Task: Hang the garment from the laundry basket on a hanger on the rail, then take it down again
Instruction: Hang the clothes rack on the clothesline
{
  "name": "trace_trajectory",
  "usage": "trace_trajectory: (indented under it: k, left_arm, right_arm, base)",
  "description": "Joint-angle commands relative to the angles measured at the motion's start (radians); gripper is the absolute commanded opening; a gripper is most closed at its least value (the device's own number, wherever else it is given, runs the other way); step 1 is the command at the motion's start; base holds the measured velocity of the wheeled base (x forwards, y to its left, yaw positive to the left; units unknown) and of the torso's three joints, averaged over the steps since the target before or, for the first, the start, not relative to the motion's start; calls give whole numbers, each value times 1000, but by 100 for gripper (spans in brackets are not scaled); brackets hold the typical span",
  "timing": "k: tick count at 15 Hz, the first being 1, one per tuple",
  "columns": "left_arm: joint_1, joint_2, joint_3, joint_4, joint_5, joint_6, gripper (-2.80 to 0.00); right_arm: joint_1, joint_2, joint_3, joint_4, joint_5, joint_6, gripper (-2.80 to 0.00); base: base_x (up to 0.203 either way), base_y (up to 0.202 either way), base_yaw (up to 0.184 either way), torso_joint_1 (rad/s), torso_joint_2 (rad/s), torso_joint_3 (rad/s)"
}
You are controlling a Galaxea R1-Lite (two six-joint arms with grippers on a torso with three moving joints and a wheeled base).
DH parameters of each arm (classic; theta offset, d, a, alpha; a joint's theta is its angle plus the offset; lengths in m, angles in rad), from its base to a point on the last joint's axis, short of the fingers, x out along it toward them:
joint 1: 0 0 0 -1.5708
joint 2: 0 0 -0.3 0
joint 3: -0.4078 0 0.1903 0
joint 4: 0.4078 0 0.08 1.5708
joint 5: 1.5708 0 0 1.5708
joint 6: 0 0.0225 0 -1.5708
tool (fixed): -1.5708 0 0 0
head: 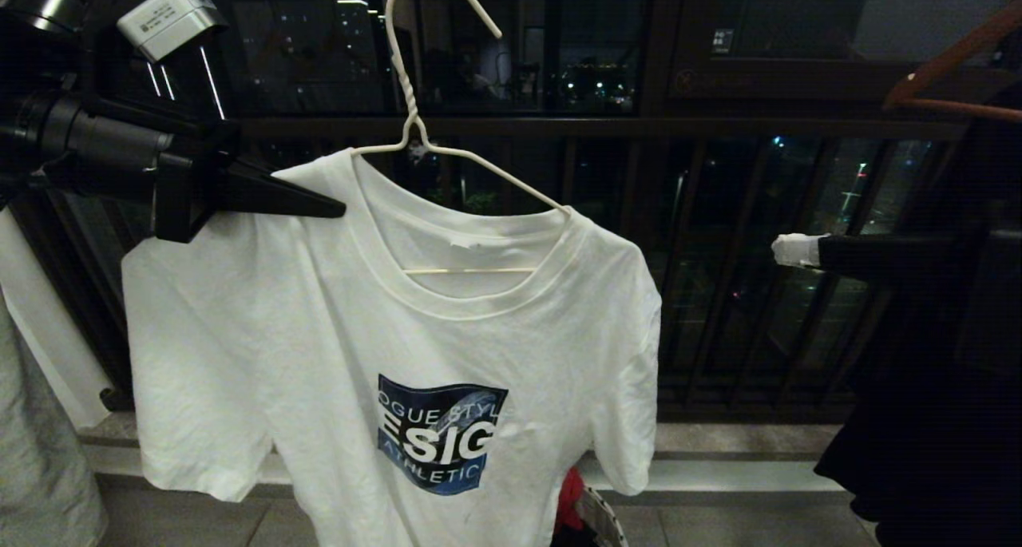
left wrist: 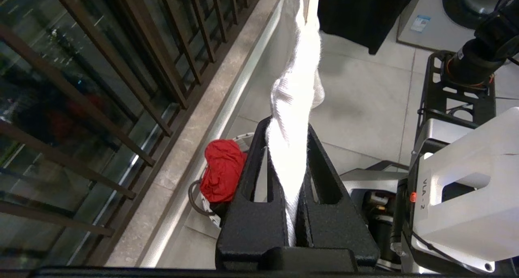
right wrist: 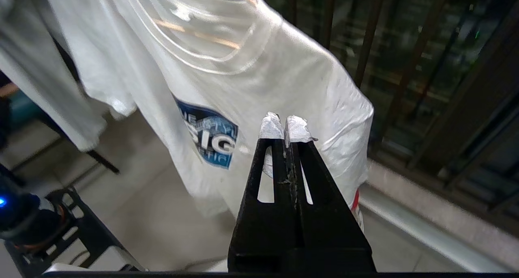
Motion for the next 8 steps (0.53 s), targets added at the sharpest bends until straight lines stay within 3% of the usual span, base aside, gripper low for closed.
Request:
trace_trajectory:
  k: [1, 8]
  left_arm:
    - [0, 1, 0, 6, -8, 4, -280]
    - [-1, -30, 40, 4, -6, 6, -280]
  right_arm:
    - [1, -33, 0, -2, 2, 1, -280]
    - [0, -40, -1, -9, 2, 1, -280]
  base:
    - [0, 0, 0, 227, -528, -298]
    - [0, 0, 0, 245, -563, -315]
